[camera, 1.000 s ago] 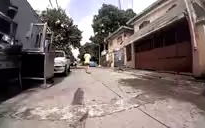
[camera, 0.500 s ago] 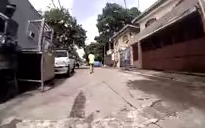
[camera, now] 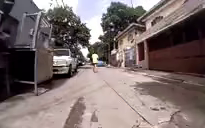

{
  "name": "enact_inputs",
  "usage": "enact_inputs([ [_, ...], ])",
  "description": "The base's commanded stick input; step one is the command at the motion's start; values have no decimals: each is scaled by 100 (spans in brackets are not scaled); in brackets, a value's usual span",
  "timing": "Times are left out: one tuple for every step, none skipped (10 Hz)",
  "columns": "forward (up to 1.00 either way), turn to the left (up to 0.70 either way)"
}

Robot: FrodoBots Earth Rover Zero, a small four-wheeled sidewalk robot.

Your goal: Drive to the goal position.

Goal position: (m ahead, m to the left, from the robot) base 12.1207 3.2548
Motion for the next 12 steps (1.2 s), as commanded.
enact_inputs([
  [70,0],
  [70,0],
  [70,0],
  [70,0],
  [70,0],
  [70,0],
  [70,0],
  [70,0],
  [70,0],
  [70,0],
  [70,0],
  [70,0],
])
